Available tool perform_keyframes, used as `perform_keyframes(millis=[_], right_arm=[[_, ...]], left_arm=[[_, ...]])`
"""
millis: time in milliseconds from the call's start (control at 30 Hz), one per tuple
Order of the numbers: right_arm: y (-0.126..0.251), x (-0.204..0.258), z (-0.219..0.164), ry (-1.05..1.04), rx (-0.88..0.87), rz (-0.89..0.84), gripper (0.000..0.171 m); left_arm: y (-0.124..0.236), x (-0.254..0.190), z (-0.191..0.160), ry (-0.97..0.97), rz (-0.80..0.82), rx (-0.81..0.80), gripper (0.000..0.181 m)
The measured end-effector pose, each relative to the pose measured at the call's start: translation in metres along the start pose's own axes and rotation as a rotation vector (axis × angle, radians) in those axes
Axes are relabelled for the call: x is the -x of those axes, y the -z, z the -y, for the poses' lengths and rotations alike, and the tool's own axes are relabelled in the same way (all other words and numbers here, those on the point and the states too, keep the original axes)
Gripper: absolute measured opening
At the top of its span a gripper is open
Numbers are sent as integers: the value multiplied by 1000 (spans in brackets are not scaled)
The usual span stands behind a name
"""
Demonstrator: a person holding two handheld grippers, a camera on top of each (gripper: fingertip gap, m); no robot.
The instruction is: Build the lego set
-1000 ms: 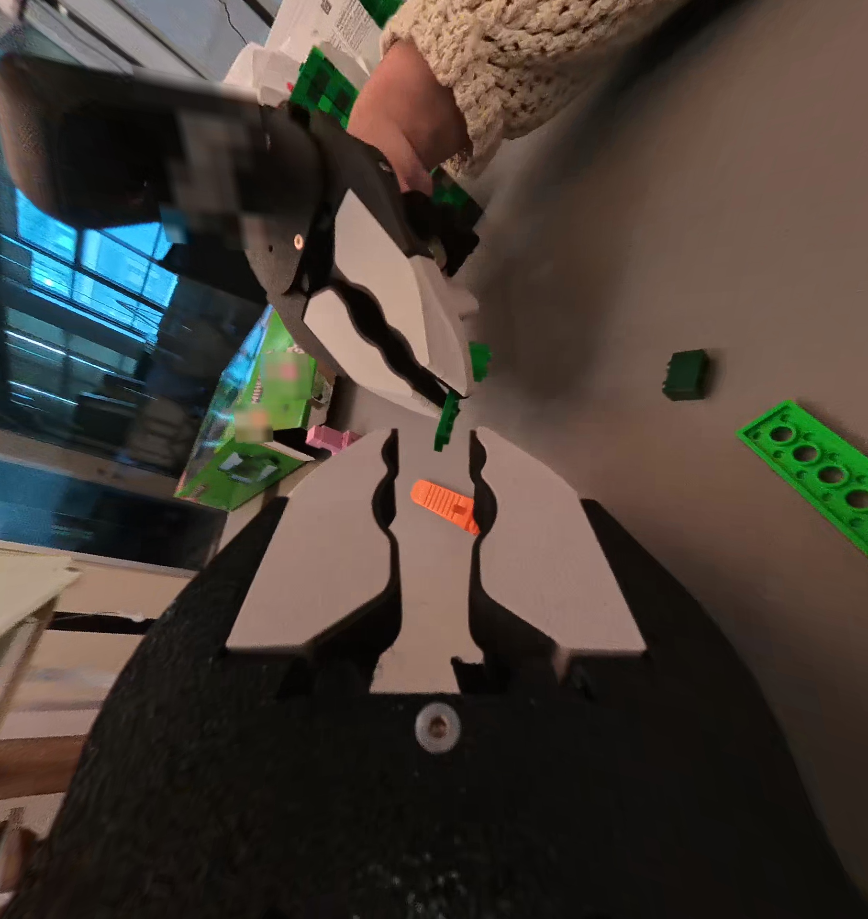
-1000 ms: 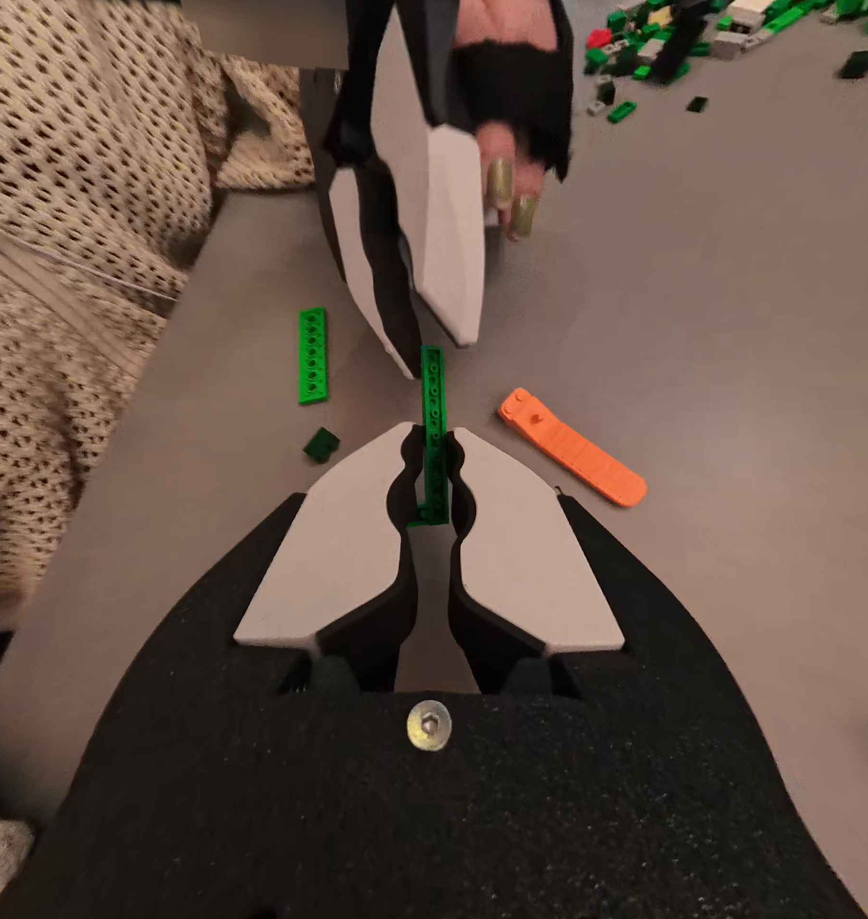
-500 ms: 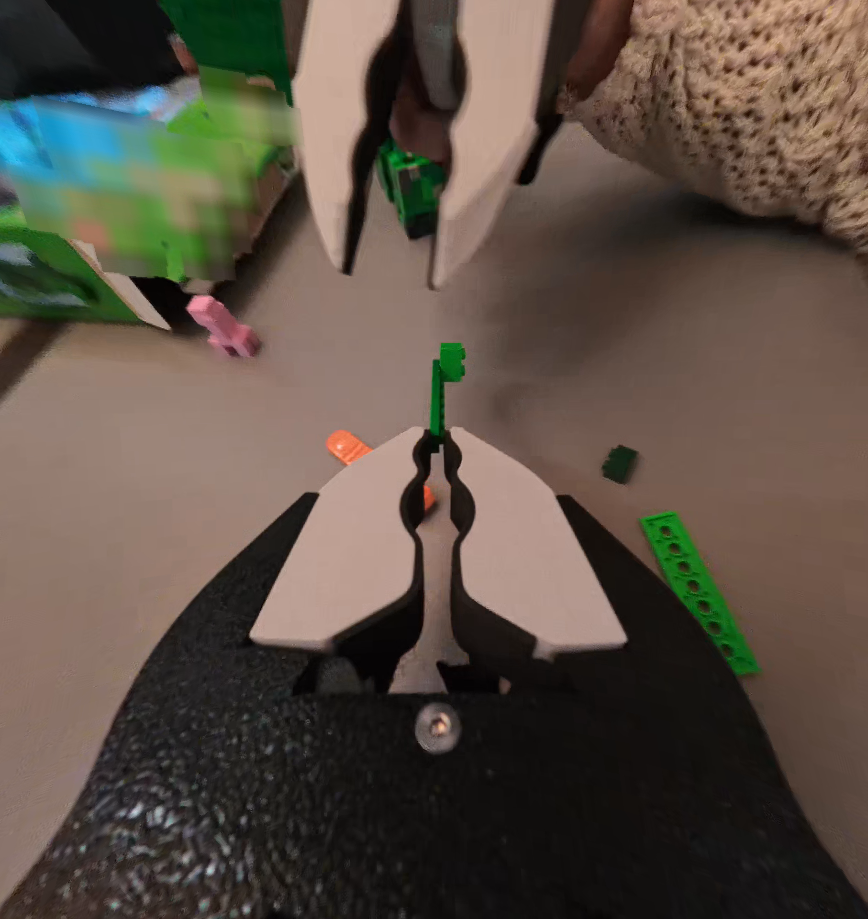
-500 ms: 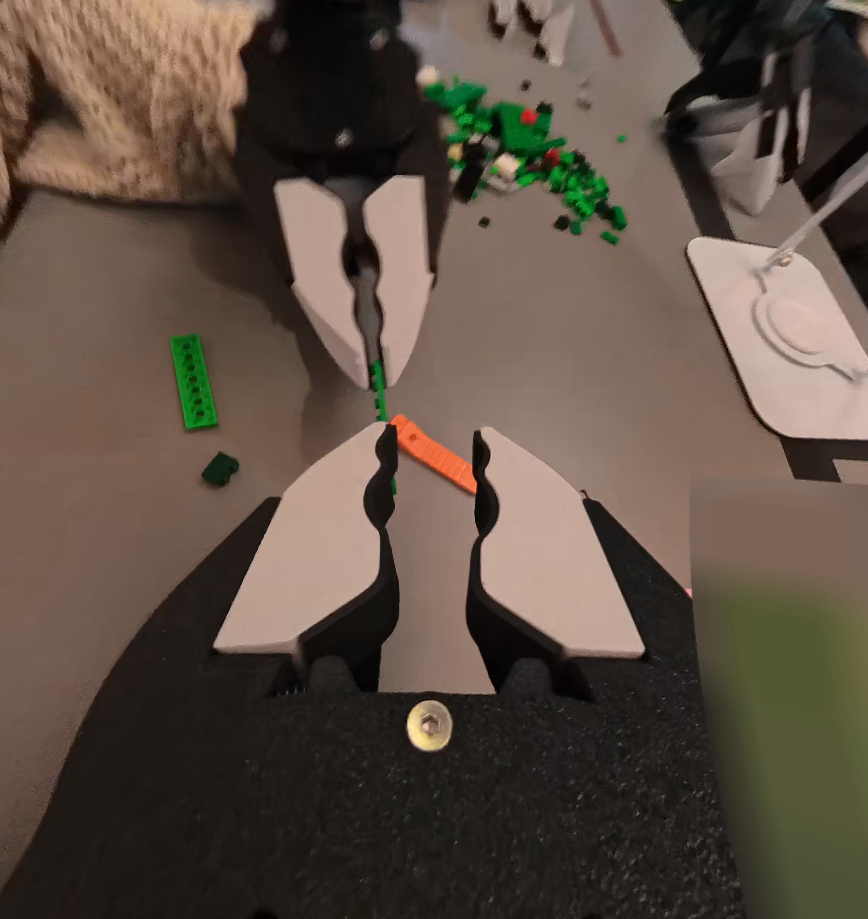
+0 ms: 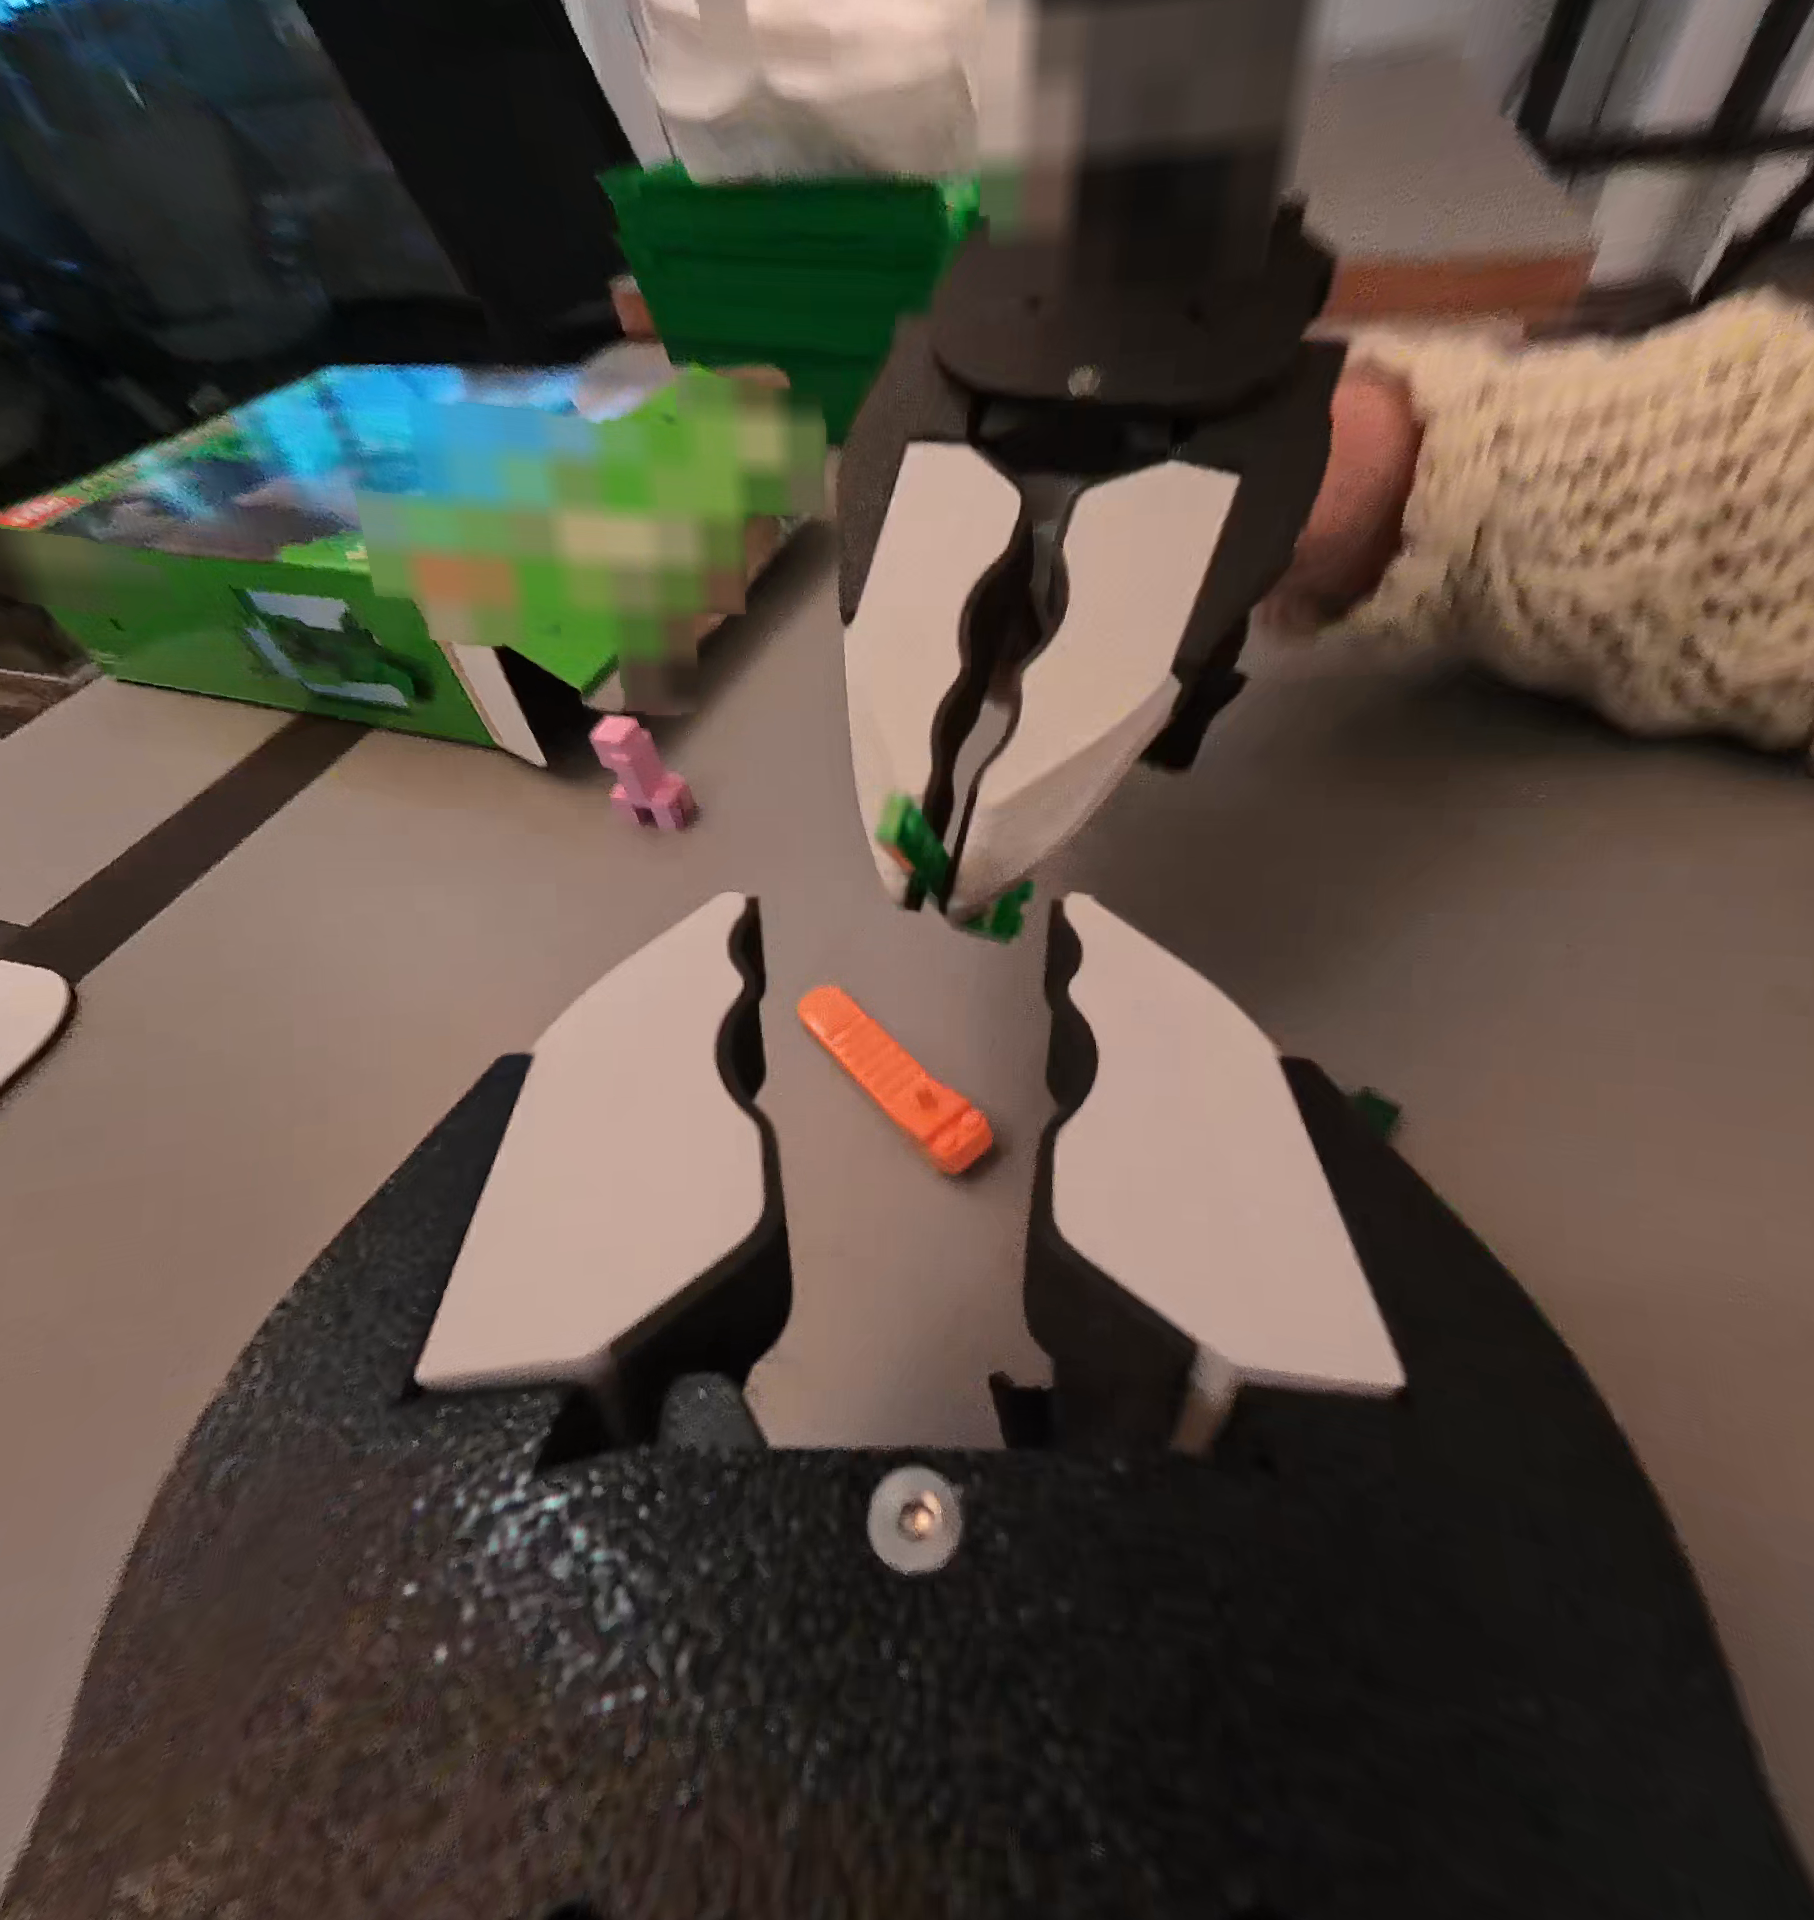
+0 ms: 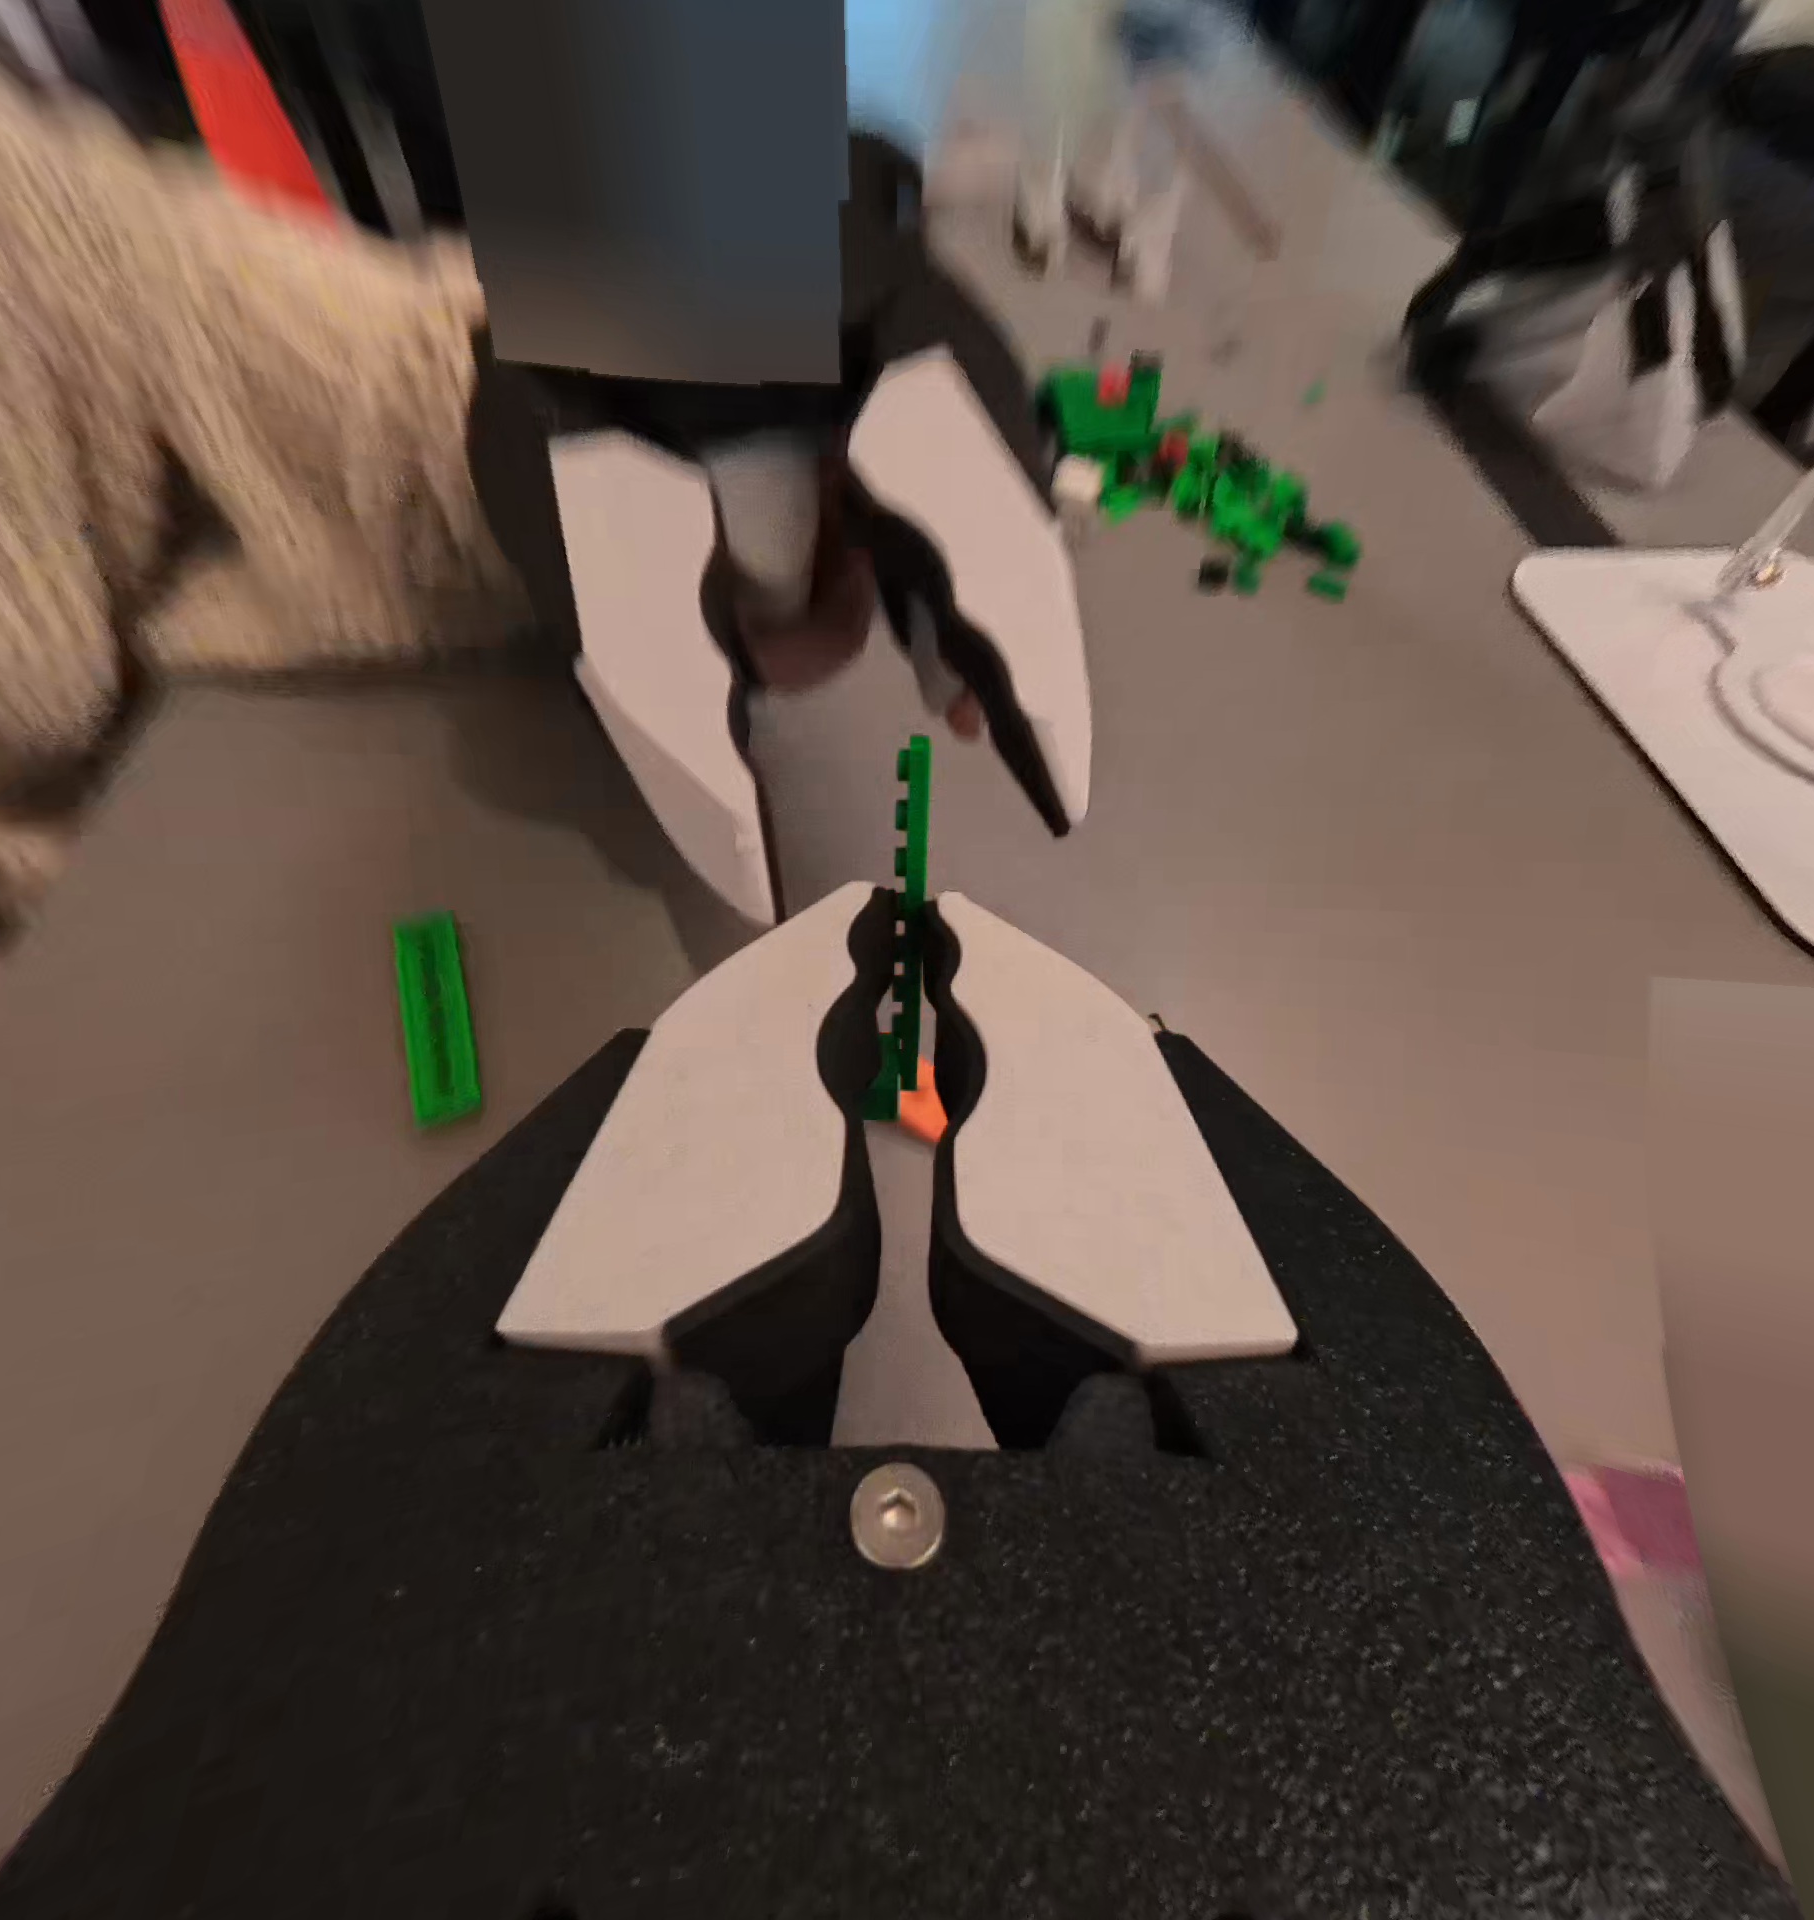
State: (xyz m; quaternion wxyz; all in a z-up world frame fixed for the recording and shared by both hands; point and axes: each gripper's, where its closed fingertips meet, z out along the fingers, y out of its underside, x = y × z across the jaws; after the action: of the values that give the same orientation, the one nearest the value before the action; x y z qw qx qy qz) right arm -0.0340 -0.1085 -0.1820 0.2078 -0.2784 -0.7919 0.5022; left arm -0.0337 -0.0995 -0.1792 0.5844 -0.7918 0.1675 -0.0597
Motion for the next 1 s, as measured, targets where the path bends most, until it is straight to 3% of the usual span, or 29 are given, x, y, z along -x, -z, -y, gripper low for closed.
perform_keyframes(millis=[167, 267, 467, 667, 833, 1000], right_arm=[[12, 6, 42, -197, -434, 152, 4], [12, 12, 49, -264, -519, 227, 4], [9, 11, 48, -248, -520, 200, 11], [16, -4, 45, -132, -453, 61, 20], [14, -1, 38, -72, -358, 49, 6], [9, -2, 35, -115, -357, 59, 5]], left_arm=[[7, -3, 22, 103, -44, -183, 40], [9, -4, 27, 142, -64, -223, 31], [9, -12, 27, 174, -144, -233, 5], [6, -10, 14, 195, -150, -122, 4], [3, -11, 3, 192, -167, -46, 4], [3, -9, -2, 201, -162, -31, 4]])
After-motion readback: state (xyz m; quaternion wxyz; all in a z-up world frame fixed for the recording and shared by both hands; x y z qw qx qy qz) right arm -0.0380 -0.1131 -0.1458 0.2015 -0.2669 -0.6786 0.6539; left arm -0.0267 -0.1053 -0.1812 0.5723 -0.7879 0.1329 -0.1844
